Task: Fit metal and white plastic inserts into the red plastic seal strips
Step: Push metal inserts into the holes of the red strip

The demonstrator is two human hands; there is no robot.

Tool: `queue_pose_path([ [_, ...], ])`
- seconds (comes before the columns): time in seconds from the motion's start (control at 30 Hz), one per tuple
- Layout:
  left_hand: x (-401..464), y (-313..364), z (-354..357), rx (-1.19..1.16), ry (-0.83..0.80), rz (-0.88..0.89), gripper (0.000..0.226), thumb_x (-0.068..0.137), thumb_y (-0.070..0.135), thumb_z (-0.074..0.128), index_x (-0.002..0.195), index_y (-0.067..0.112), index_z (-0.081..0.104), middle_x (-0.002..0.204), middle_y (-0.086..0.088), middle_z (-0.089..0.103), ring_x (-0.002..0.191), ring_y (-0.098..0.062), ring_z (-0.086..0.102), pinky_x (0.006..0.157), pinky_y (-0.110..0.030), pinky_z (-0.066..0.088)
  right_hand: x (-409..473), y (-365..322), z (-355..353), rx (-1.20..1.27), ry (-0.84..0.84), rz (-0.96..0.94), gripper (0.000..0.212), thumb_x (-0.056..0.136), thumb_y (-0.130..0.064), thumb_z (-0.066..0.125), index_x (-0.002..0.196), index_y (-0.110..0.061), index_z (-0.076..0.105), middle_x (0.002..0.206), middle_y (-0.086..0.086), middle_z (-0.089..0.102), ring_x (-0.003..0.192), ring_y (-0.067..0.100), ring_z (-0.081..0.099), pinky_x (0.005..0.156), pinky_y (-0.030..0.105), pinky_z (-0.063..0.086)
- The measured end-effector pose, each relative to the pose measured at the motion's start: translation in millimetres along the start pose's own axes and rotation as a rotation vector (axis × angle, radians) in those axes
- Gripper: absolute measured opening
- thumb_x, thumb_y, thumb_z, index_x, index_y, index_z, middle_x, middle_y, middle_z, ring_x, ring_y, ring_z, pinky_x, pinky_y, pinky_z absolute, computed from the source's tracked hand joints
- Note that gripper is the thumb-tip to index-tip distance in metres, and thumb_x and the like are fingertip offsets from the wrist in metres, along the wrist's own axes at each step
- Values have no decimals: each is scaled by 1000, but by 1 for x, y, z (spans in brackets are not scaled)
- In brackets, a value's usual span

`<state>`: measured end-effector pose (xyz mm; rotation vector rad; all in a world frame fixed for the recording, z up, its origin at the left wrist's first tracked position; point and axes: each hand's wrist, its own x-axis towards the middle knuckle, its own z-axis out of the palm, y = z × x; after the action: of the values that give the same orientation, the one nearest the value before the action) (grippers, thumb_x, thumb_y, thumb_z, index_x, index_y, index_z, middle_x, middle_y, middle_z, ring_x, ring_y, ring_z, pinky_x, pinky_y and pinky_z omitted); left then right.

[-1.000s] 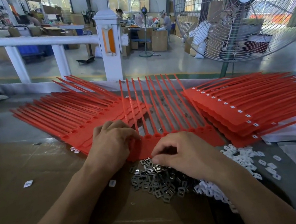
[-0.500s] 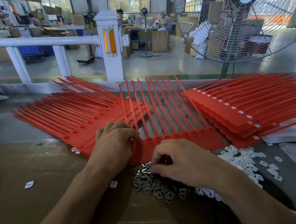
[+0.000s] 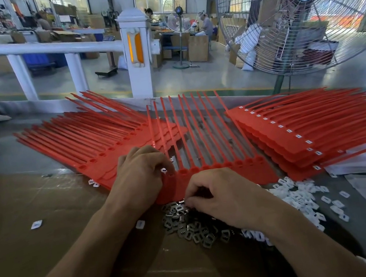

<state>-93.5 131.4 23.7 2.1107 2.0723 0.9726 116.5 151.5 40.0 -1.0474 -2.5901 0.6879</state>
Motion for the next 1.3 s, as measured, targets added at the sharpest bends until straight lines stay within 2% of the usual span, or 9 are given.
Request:
queue_pose_path([
  [0.2, 0, 0, 3, -30, 5, -1, 35, 94, 6, 55, 95, 36, 73, 106, 18, 58, 108, -4, 41, 92, -32, 25, 0, 1, -2, 106, 56, 10, 4, 96, -33, 71, 100, -34, 72, 95, -21, 70, 91, -7, 65, 81, 17, 53],
  [0.43, 0, 4, 3, -66, -15, -15, 36, 94, 6, 56, 91, 38, 72, 104, 18, 59, 107, -8, 44, 95, -35, 30, 2, -1, 4, -67, 2, -41, 7, 92, -39, 74, 98, -34, 73, 99, -17, 61, 96, 1, 56, 90, 29, 49],
  [0.67, -1, 4, 5, -100, -8, -8, 36, 94, 6, 57, 91, 39, 71, 100, 24, 55, 106, -4, 44, 98, -34, 31, 2, 0, 5, -25, 20, -5, 11, 91, -40, 74, 88, -38, 63, 97, -21, 63, 92, -4, 58, 80, 20, 48],
  [0.77, -2, 4, 5, -119, -5, 6, 39, 93, 5, 57, 89, 43, 68, 99, 26, 55, 106, -4, 45, 99, -35, 33, 1, 2, 2, 69, 38, 35, 12, 88, -42, 78, 86, -38, 66, 93, -24, 65, 88, -8, 61, 69, 14, 44],
  [0.97, -3, 5, 3, -152, 2, 28, 37, 93, 6, 57, 90, 40, 71, 99, 24, 56, 107, -7, 48, 102, -44, 39, 2, 3, 3, 281, 152, 68, 6, 92, -30, 76, 87, -33, 75, 88, -19, 73, 86, -3, 68, 78, 19, 51],
  [1.1, -3, 9, 4, -218, 27, 72, 31, 93, 9, 63, 93, 38, 72, 98, 23, 60, 105, -6, 53, 98, -44, 43, 5, 8, 1, 427, 281, 149, 10, 94, -26, 75, 90, -35, 77, 89, -25, 73, 89, -11, 65, 72, 3, 44],
  [1.17, -3, 12, 5, -243, 42, 108, 21, 92, 16, 68, 97, 36, 72, 99, 22, 62, 103, -3, 55, 96, -43, 45, 7, 12, 1, 522, 301, 191, 12, 95, -24, 73, 91, -34, 78, 87, -22, 75, 83, -9, 67, 74, 8, 45],
  [1.23, -4, 15, 6, -269, 53, 161, 18, 90, 17, 73, 99, 32, 71, 98, 21, 65, 100, 0, 56, 92, -42, 48, 8, 14, 1, 615, 323, 226, 17, 96, -21, 72, 91, -36, 79, 82, -16, 76, 72, -6, 65, 74, 21, 47],
  [1.3, -5, 16, 7, -286, 54, 217, 17, 87, 19, 75, 99, 30, 70, 96, 19, 67, 98, -3, 58, 88, -42, 50, 10, 15, 2, 675, 338, 248, 21, 96, -20, 71, 92, -40, 79, 80, -15, 75, 68, -5, 64, 71, 23, 48],
])
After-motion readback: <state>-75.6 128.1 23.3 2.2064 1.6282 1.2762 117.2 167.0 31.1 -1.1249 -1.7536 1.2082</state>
